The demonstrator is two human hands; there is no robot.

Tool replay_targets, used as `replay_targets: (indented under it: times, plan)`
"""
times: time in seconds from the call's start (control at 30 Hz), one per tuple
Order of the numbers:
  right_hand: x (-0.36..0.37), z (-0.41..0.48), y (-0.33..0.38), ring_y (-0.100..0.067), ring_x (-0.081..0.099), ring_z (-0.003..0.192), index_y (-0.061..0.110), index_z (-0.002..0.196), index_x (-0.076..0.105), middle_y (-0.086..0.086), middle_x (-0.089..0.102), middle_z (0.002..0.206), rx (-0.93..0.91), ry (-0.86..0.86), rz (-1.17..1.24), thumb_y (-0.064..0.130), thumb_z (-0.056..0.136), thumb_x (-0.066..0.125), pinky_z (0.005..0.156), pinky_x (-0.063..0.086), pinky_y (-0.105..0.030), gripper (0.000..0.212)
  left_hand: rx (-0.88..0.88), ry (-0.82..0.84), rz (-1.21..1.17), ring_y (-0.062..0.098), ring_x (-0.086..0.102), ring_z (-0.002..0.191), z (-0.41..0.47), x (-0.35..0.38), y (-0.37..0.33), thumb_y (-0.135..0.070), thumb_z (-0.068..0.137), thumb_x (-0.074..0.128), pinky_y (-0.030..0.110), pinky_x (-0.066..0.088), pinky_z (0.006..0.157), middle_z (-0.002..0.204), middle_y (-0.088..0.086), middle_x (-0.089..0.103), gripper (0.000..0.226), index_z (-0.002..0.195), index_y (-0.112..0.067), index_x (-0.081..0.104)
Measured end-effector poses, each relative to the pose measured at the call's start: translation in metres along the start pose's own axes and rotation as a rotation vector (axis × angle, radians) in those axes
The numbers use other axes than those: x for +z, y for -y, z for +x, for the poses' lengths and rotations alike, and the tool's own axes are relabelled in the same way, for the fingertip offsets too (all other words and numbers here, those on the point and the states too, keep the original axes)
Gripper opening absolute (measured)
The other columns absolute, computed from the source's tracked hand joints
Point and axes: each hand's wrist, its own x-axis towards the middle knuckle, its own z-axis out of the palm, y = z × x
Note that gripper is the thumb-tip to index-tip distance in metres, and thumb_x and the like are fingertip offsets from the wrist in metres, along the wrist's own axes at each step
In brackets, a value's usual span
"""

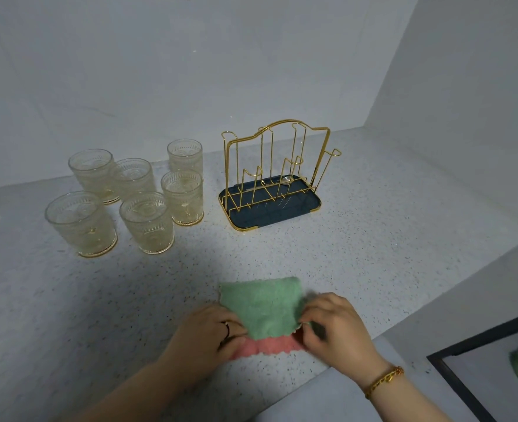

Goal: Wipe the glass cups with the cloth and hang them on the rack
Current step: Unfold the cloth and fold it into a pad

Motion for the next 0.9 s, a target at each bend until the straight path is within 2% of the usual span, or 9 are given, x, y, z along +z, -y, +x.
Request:
replay_targets:
  times: [0.17,0.37,0.43,0.5,0.57,0.6,0.67,0.77,0.9]
  plan:
    - [-0.001,-0.009,-0.003,-0.001,0.045,0.078,0.024,0.060,0.066,0.015,0.064,0.065,0.000,0.011,0.006,0.026,0.065,0.049,0.075,0.035,-0.014,0.018,0.012,0.010,-0.033,-0.006,0.055,0.067,-0.006,0.000,0.002,-0.047,0.074,0.046,0.009,0.041,0.067,0.068,-0.024,0.066,0.030,0.064,-0.035,0.072]
    - [0.001,-0.010,-0.006,-0.002,0.043,0.077,0.028,0.056,0.065,0.015,0.063,0.066,-0.004,0.060,-0.062,0.033,0.064,0.049,0.072,0.033,-0.014,0.018,0.000,0.025,0.008,-0.006,0.053,0.068,-0.007,0.006,0.001,-0.052,0.076,0.046,0.009,0.039,0.068,0.065,-0.023,0.064,0.036,0.059,-0.032,0.069]
    - [-0.001,-0.006,-0.006,-0.001,0.043,0.075,0.029,0.054,0.062,0.017,0.062,0.065,0.045,0.046,-0.027,0.039,0.068,0.050,0.064,0.031,-0.009,0.021,-0.066,0.026,-0.048,0.002,0.058,0.066,-0.004,0.004,0.003,-0.055,0.083,0.039,0.016,0.044,0.069,0.066,-0.016,0.065,0.048,0.059,-0.024,0.066]
    - [-0.001,-0.001,-0.006,-0.001,0.049,0.070,0.029,0.056,0.062,0.017,0.062,0.064,0.115,-0.003,-0.004,0.044,0.073,0.048,0.065,0.027,-0.005,0.027,-0.199,0.010,-0.120,0.013,0.062,0.076,0.006,-0.005,0.002,-0.057,0.084,0.030,0.027,0.049,0.077,0.077,-0.006,0.068,0.057,0.072,-0.017,0.068]
    - [0.002,0.005,-0.004,-0.011,0.059,0.072,0.024,0.068,0.066,0.010,0.066,0.072,0.175,-0.049,-0.003,0.044,0.077,0.046,0.065,0.033,-0.011,0.029,-0.310,-0.028,-0.094,0.015,0.061,0.096,0.020,-0.014,0.003,-0.048,0.088,0.033,0.027,0.046,0.090,0.104,-0.004,0.066,0.047,0.103,-0.018,0.067]
    - [0.002,0.011,-0.003,-0.019,0.060,0.083,0.021,0.081,0.068,0.005,0.068,0.084,0.216,-0.077,-0.011,0.041,0.081,0.048,0.068,0.039,-0.020,0.028,-0.374,-0.014,-0.059,0.014,0.056,0.108,0.028,-0.018,0.004,-0.041,0.093,0.038,0.025,0.041,0.096,0.118,-0.005,0.061,0.039,0.118,-0.021,0.060]
    - [0.005,0.021,-0.005,-0.022,0.049,0.109,0.018,0.112,0.060,0.000,0.060,0.116,0.311,-0.007,-0.027,0.035,0.088,0.050,0.089,0.036,-0.028,0.031,-0.446,0.059,0.000,0.015,0.045,0.124,0.042,-0.022,0.006,-0.033,0.096,0.041,0.026,0.033,0.104,0.136,-0.004,0.048,0.039,0.133,-0.022,0.045]
    - [0.008,0.038,-0.008,-0.020,0.035,0.123,0.021,0.131,0.043,0.000,0.044,0.135,0.369,0.092,-0.042,0.034,0.092,0.046,0.101,0.028,-0.026,0.042,-0.510,0.268,0.105,0.017,0.041,0.127,0.058,-0.023,0.012,-0.035,0.095,0.045,0.029,0.032,0.106,0.139,0.000,0.045,0.045,0.136,-0.019,0.041]
    - [0.008,0.057,-0.009,-0.022,0.029,0.126,0.023,0.130,0.043,-0.002,0.037,0.138,0.348,0.198,-0.111,0.033,0.090,0.047,0.101,0.024,-0.025,0.042,-0.567,0.372,0.150,0.016,0.050,0.115,0.070,-0.030,0.013,-0.035,0.086,0.057,0.027,0.036,0.098,0.122,0.000,0.058,0.034,0.117,-0.021,0.056]
